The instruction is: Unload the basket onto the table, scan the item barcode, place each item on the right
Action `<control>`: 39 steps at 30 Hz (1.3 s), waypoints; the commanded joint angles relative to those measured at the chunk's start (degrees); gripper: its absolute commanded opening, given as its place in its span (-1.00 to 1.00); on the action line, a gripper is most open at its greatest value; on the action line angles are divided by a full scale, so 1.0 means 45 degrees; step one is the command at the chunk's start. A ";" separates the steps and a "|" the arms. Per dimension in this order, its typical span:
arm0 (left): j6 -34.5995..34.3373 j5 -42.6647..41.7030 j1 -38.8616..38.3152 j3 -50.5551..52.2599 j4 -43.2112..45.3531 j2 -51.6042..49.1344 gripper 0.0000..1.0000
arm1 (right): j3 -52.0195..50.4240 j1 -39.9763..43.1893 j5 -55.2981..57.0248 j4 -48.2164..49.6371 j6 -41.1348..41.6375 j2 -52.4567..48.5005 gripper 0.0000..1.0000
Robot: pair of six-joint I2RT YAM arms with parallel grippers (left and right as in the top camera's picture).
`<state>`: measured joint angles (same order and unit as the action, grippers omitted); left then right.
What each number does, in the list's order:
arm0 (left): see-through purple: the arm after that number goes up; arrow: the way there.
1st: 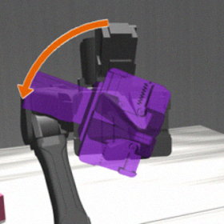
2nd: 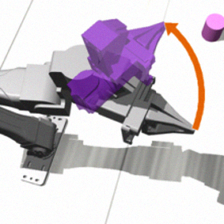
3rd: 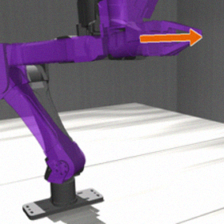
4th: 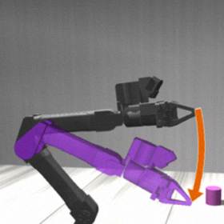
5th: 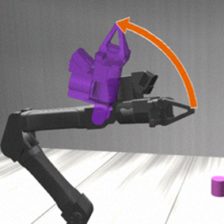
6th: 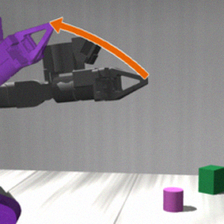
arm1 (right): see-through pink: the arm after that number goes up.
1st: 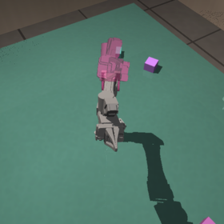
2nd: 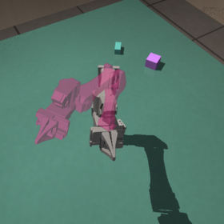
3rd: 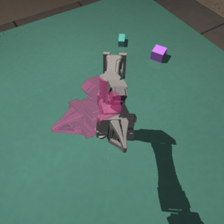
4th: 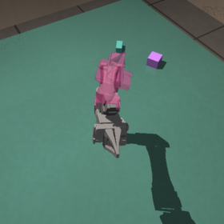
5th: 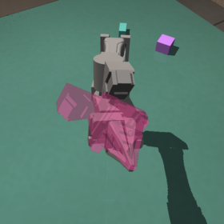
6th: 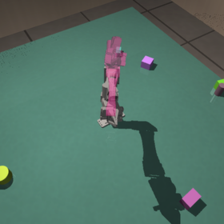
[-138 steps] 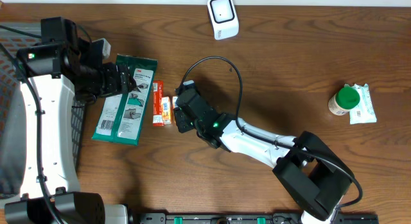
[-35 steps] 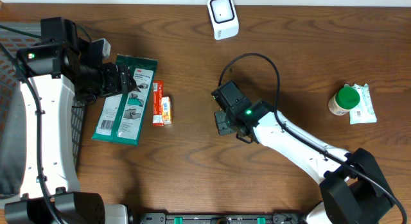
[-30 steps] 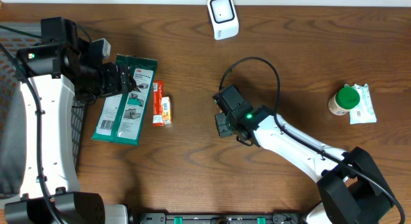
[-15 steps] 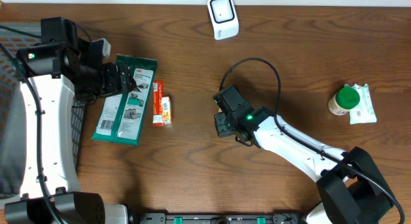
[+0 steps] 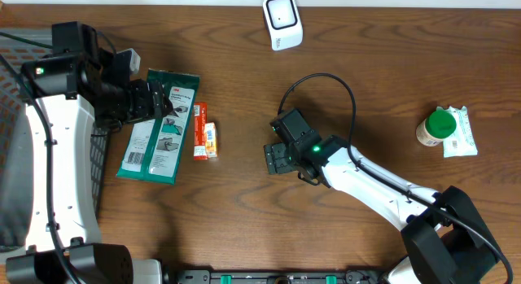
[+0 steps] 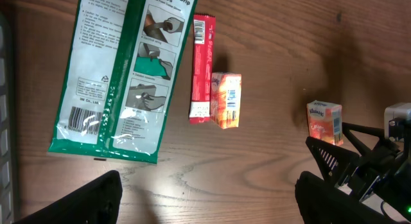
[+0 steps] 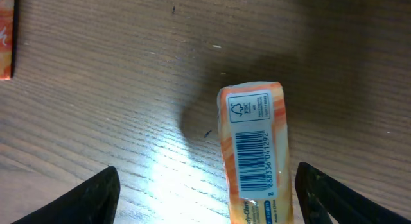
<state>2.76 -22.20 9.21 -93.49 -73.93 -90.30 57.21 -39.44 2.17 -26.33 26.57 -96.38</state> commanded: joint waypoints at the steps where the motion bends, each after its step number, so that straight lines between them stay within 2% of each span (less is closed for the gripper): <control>1: -0.0068 -0.0063 0.0005 0.0015 -0.0044 0.0180 0.74 | -0.0097 0.0078 0.0471 -0.0005 0.0039 -0.0063 0.68; 4: -0.0068 -0.0068 0.0005 0.0015 -0.0044 0.0180 0.74 | -0.0097 0.0083 0.1103 0.0010 -0.0102 -0.0063 0.67; 5: -0.0063 -0.0068 0.0005 0.0015 -0.0044 0.0180 0.74 | -0.0083 0.0107 0.1331 0.0146 -0.0826 -0.0063 0.48; 8: -0.0068 -0.0068 0.0005 0.0015 -0.0044 0.0180 0.74 | 0.0238 0.0209 0.1370 0.0204 -0.1355 -0.0044 0.15; 12: -0.0068 -0.0068 0.0005 0.0015 -0.0044 0.0180 0.74 | 0.1258 0.0291 0.1156 -0.0170 -0.1744 0.0296 0.04; 14: -0.0068 -0.0068 0.0005 0.0015 -0.0044 0.0180 0.74 | 0.1525 0.0291 0.0714 -0.0146 -0.1972 0.0491 -0.11; 18: -0.0068 -0.0063 0.0005 0.0015 -0.0044 0.0180 0.74 | 0.1608 0.0282 -0.0214 -0.0199 -0.1967 0.0602 -0.57; 19: -0.0063 -0.0063 0.0005 0.0015 -0.0044 0.0180 0.74 | 0.1569 0.0253 -0.0340 -0.0253 -0.1962 0.0544 -0.63; 26: -0.0068 -0.0068 0.0005 0.0015 -0.0044 0.0180 0.74 | 0.1331 -0.0379 -0.0287 -0.0593 -0.1967 -0.0423 -0.68; 31: -0.0063 -0.0068 0.0005 0.0015 -0.0044 0.0180 0.74 | 0.1331 -0.0476 0.1719 -0.1224 -0.1962 -0.0899 -0.81; 35: -0.0063 -0.0063 0.0005 0.0015 -0.0044 0.0180 0.74 | 0.1336 -0.0398 0.3327 -0.1481 -0.1962 -0.0884 -0.80; 39: -0.0068 -0.0068 0.0005 0.0015 -0.0044 0.0180 0.74 | 0.1336 -0.0248 0.3458 -0.1491 -0.1967 -0.0884 -0.74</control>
<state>2.76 -22.20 9.21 -93.49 -73.93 -90.32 63.53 -41.39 13.15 -32.95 18.24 -100.51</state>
